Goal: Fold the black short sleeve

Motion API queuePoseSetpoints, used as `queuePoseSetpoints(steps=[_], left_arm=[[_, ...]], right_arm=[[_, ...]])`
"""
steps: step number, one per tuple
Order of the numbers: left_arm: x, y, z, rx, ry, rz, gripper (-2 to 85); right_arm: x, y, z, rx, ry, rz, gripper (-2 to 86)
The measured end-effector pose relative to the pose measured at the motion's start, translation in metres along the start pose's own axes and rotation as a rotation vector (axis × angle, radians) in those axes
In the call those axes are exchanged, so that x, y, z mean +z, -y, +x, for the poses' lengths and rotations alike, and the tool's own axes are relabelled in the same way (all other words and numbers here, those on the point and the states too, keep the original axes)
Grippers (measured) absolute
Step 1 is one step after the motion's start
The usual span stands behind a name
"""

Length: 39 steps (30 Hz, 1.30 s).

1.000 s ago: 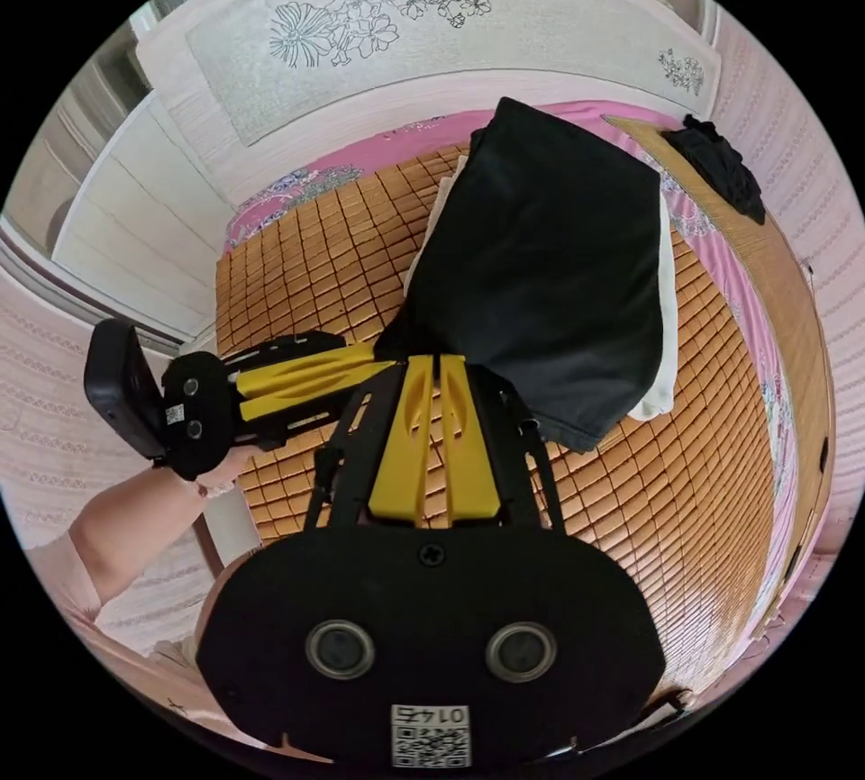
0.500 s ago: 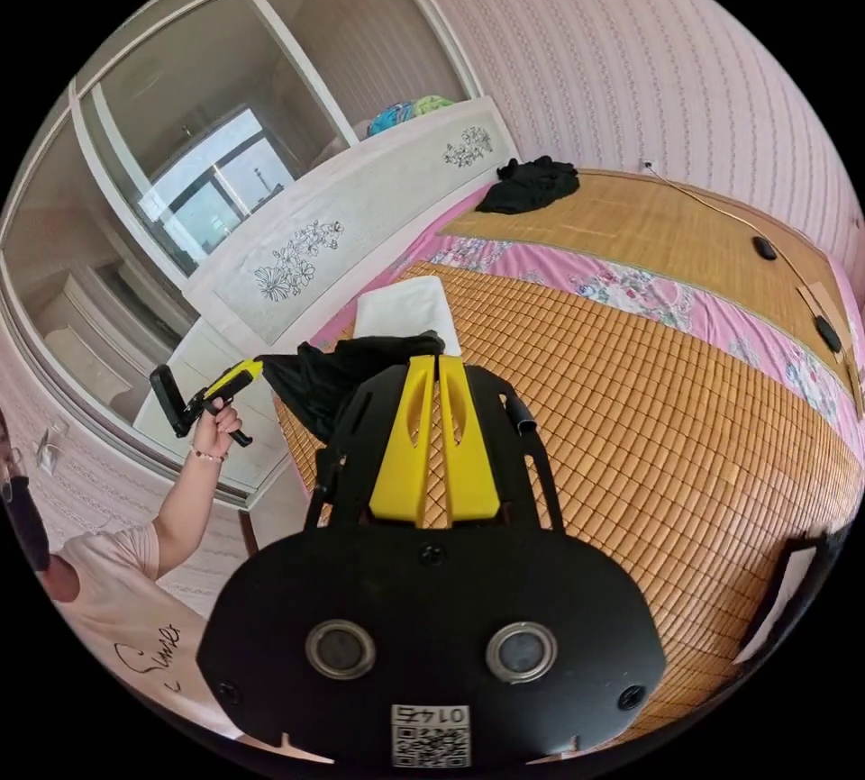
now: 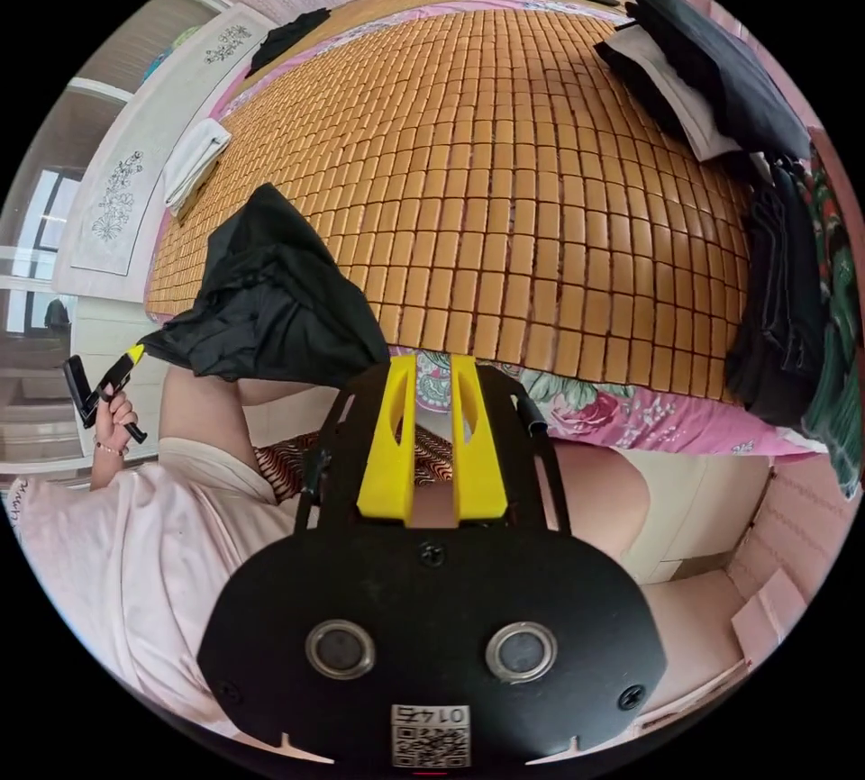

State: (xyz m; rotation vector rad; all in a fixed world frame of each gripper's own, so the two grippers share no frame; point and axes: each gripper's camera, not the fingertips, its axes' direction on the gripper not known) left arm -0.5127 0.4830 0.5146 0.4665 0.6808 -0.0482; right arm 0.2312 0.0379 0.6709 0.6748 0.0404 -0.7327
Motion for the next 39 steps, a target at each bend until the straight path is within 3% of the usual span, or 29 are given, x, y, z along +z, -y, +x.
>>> queuePoseSetpoints(steps=[6,10,21,23,26,32,36,39], left_arm=[[-0.017,0.001,0.022,0.018,0.023,0.026,-1.0],[-0.026,0.000,0.033,0.026,0.030,0.040,-1.0],[-0.058,-0.024,0.063,0.043,-0.003,0.081,-1.0],[-0.070,-0.021,0.070,0.073,-0.053,0.136,-1.0],[-0.104,0.011,0.104,0.222,-0.023,0.212,-1.0],[-0.206,0.045,0.173,0.390,-0.071,0.543,-1.0],[-0.272,0.022,0.197,0.418,-0.072,0.753,-1.0],[-0.303,-0.001,0.211,0.459,-0.141,0.808,-1.0]], right_arm=[[0.016,-0.008,-0.007,-0.144,0.059,-0.095,11.5],[0.024,-0.022,0.000,-0.158,-0.059,-0.144,4.8],[-0.038,-0.096,0.067,-0.101,0.344,-0.029,-0.2],[-0.073,-0.114,0.089,-0.068,0.569,0.123,-0.2],[-0.140,-0.116,0.106,-0.100,0.744,0.383,-0.3],[-0.310,-0.131,0.089,-0.369,0.714,0.804,-0.3],[-0.390,-0.169,0.084,-0.455,0.635,0.954,-0.3],[-0.438,-0.208,0.080,-0.515,0.591,1.039,-0.4]])
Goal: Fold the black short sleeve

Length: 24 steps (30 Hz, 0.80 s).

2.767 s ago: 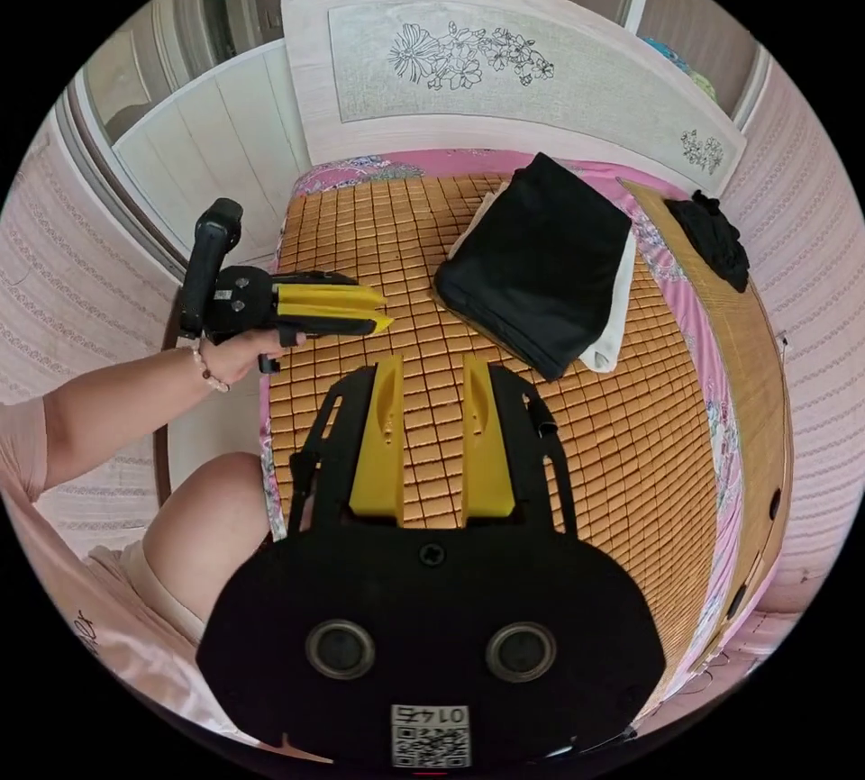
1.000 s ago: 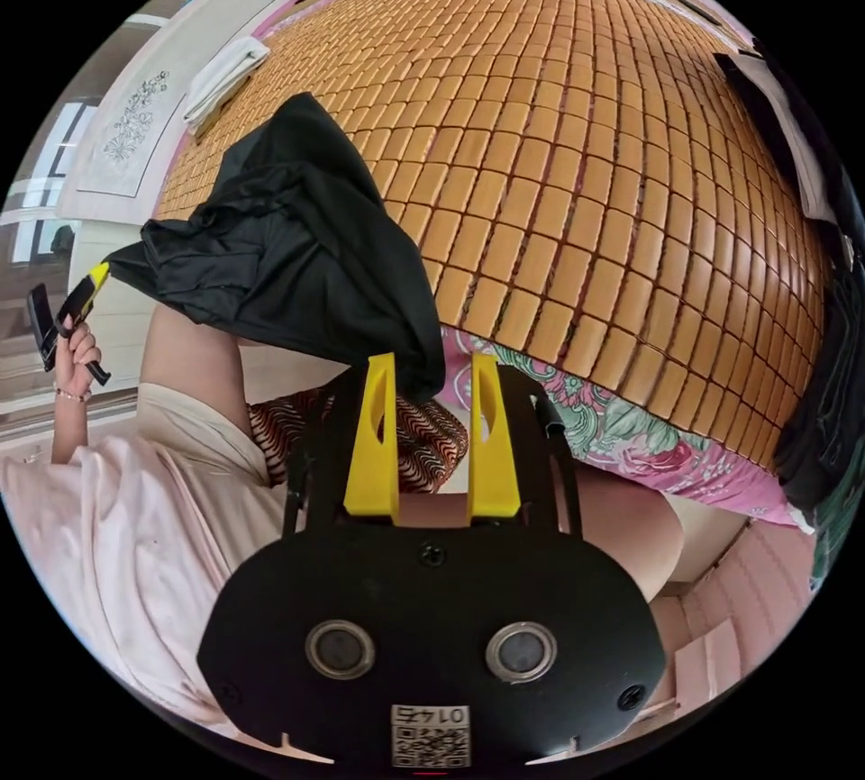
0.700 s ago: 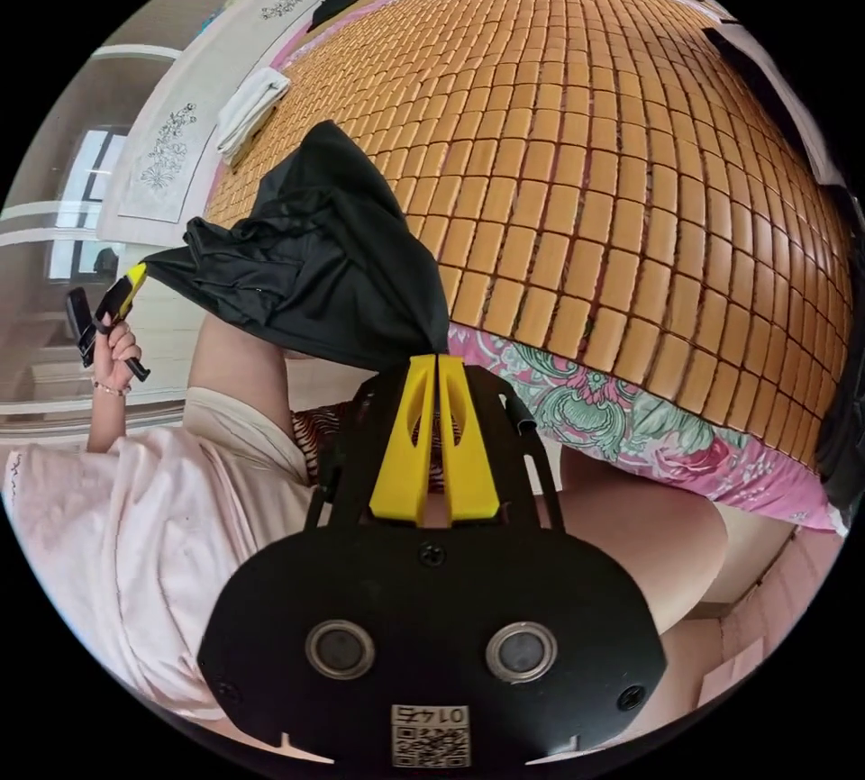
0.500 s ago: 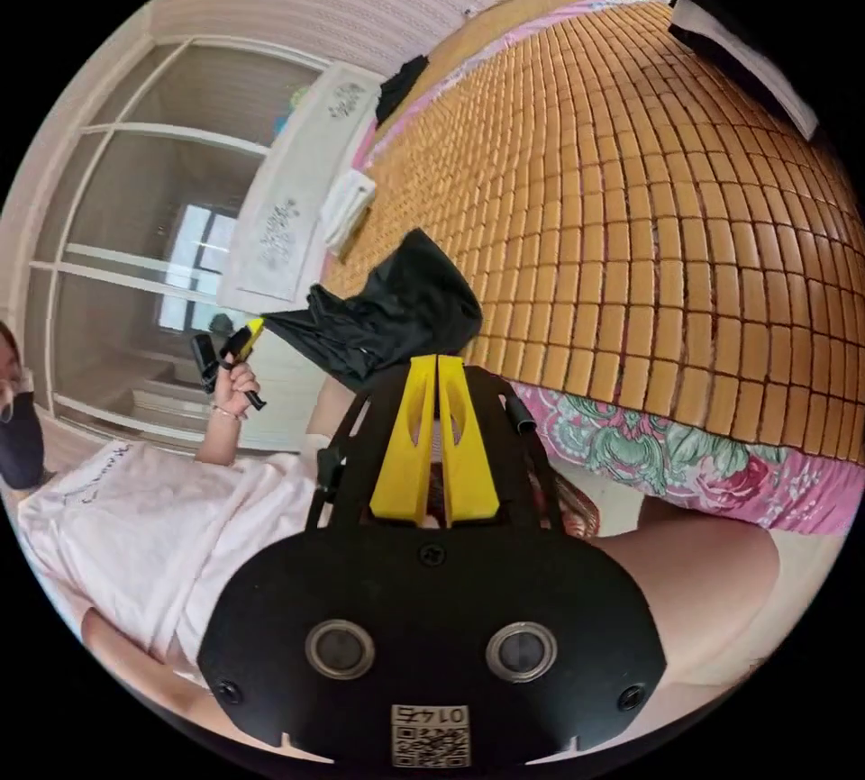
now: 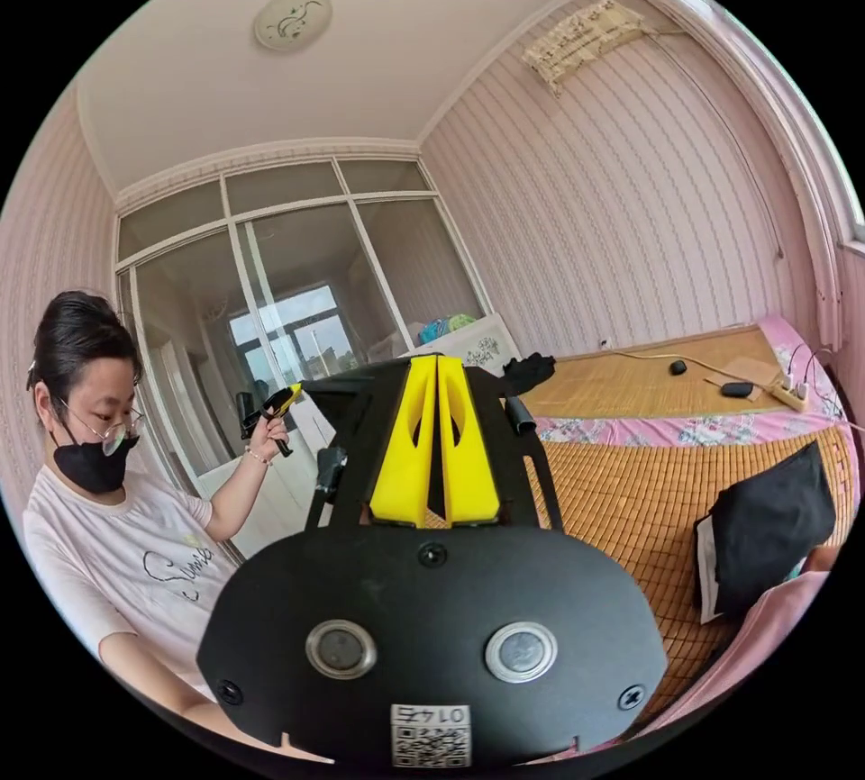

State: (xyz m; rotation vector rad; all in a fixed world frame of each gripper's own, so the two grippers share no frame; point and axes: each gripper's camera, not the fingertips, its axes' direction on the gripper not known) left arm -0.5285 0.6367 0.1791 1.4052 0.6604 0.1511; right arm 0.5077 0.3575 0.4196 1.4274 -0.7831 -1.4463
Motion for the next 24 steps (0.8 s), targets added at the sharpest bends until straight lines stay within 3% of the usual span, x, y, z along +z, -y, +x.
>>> queuePoseSetpoints(steps=[9,14,16,20,24], left_arm=[[-0.093,0.052,0.095,0.246,-0.107,0.356,-1.0],[-0.100,0.089,0.112,0.332,-0.054,0.404,-1.0],[-0.083,0.097,0.102,0.299,-0.021,0.354,-1.0],[-0.001,0.090,0.052,0.165,0.117,0.048,-1.0],[0.090,0.045,-0.008,0.010,0.257,-0.243,-1.0]], right_arm=[[-0.112,0.056,-0.151,-0.377,0.006,0.211,-0.4],[-0.124,0.098,-0.201,-0.516,-0.090,0.190,-0.4],[-0.106,0.109,-0.186,-0.462,-0.128,0.109,-0.4],[-0.027,0.100,-0.096,-0.230,-0.243,-0.203,-0.4],[0.039,0.054,-0.001,0.037,-0.314,-0.371,-0.4]])
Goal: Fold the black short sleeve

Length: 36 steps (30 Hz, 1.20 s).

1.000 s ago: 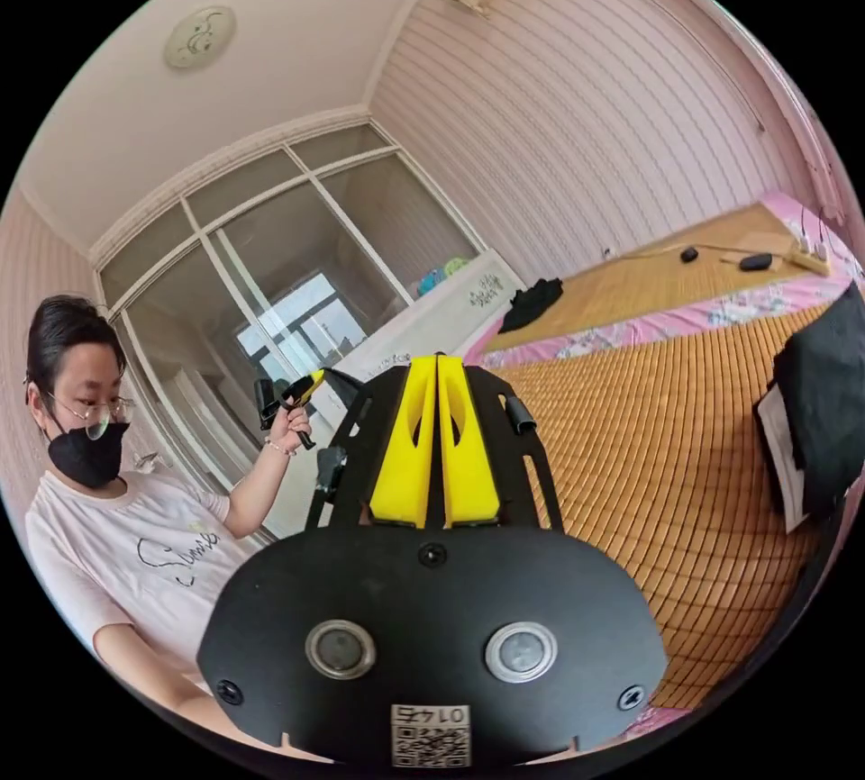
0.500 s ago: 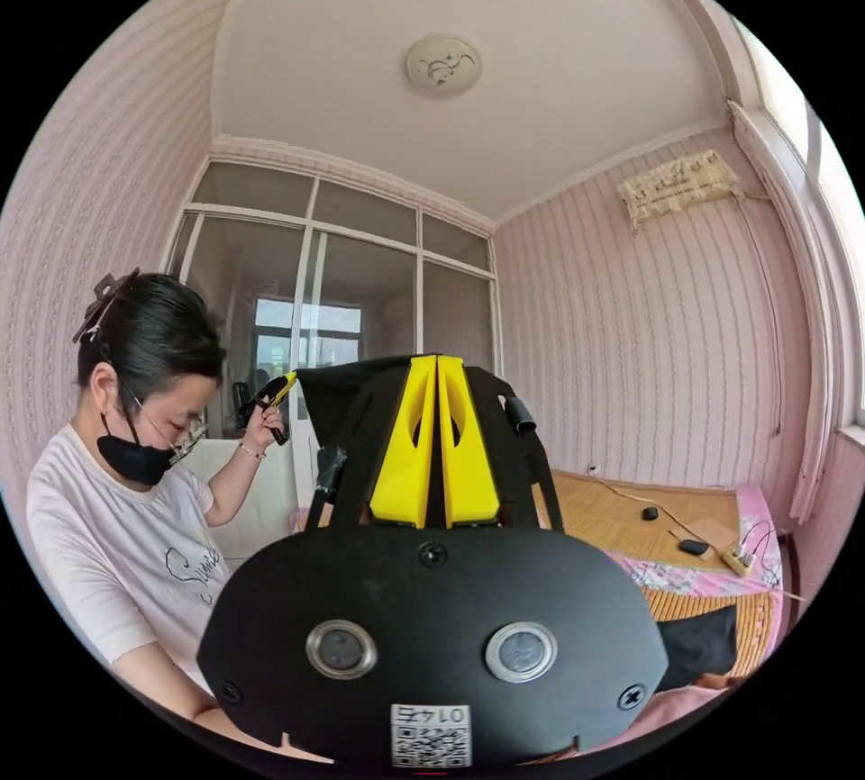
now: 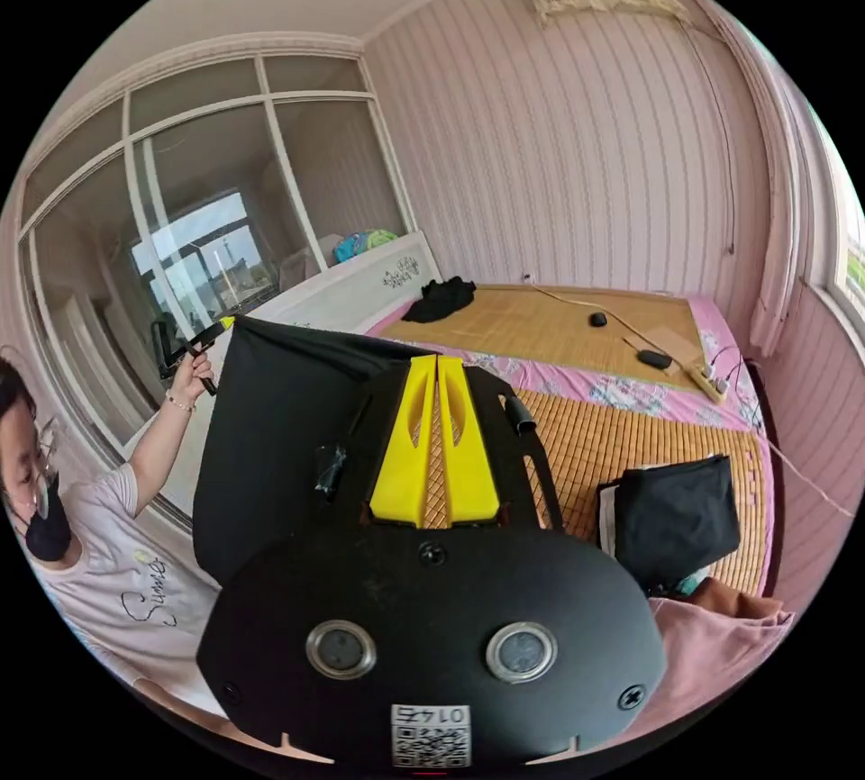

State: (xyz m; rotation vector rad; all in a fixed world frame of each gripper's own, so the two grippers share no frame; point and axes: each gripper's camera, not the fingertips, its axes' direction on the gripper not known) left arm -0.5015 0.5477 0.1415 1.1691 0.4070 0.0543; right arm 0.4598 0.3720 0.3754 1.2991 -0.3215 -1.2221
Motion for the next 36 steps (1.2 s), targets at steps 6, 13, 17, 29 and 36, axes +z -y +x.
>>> queuePoseSetpoints(steps=[6,13,17,29,36], left_arm=[[0.023,0.031,0.001,-0.016,0.017,0.119,-1.0],[0.010,0.037,0.005,0.092,-0.039,0.236,-1.0],[0.048,-0.020,-0.012,0.124,-0.008,0.040,-1.0],[0.205,-0.249,-0.092,-0.302,0.006,-0.671,-1.0],[0.241,-0.282,-0.096,-0.251,0.024,-0.856,-1.0]], right_arm=[[0.032,0.040,0.023,0.107,0.102,0.166,-0.4],[0.017,0.063,0.002,-0.090,0.167,0.338,-0.3],[0.066,0.002,0.027,-0.065,0.156,0.170,-0.3],[0.273,-0.211,0.128,0.424,0.033,-0.563,-0.2],[0.306,-0.235,0.145,0.483,-0.017,-0.659,0.1]])
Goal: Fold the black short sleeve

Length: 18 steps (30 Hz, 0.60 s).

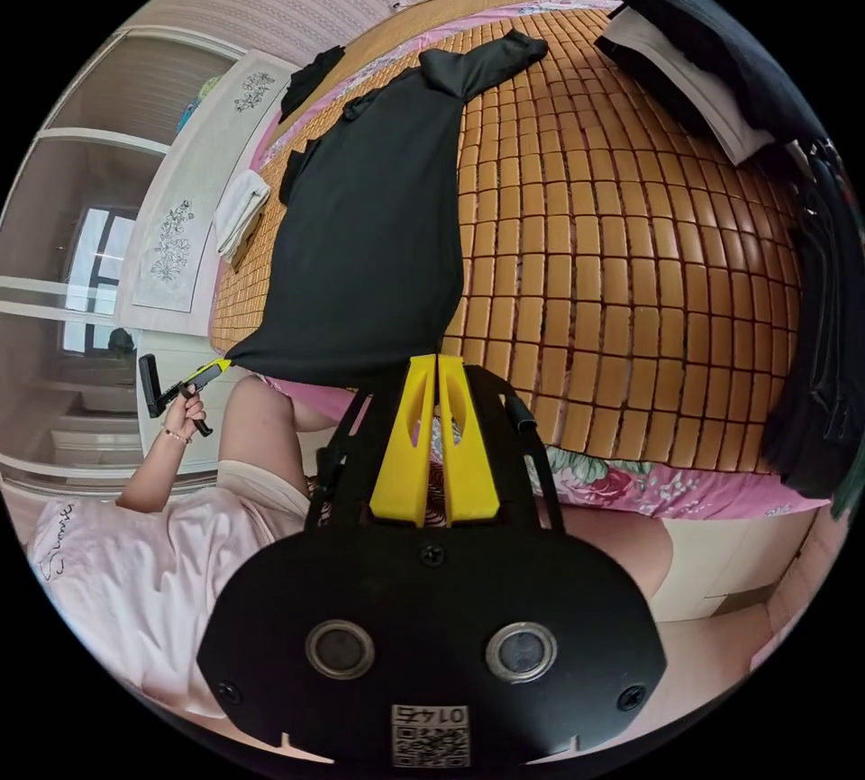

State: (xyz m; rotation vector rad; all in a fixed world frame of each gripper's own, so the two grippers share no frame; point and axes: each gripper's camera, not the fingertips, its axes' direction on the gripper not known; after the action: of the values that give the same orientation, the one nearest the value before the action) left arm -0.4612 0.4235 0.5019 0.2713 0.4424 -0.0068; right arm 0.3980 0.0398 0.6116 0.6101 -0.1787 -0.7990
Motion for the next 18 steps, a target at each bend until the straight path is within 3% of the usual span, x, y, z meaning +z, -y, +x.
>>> queuePoseSetpoints(steps=[6,11,18], left_arm=[[0.014,0.019,-0.014,-0.026,-0.010,-0.016,-1.0],[0.025,0.038,-0.026,-0.050,-0.015,-0.018,-1.0],[0.033,0.066,-0.039,-0.060,-0.026,-0.014,-1.0]], right_arm=[[0.015,0.014,-0.004,0.002,-0.140,0.010,3.9],[0.055,0.041,-0.016,-0.061,-0.151,-0.095,9.4],[0.072,0.078,-0.017,-0.061,-0.084,-0.108,1.7]])
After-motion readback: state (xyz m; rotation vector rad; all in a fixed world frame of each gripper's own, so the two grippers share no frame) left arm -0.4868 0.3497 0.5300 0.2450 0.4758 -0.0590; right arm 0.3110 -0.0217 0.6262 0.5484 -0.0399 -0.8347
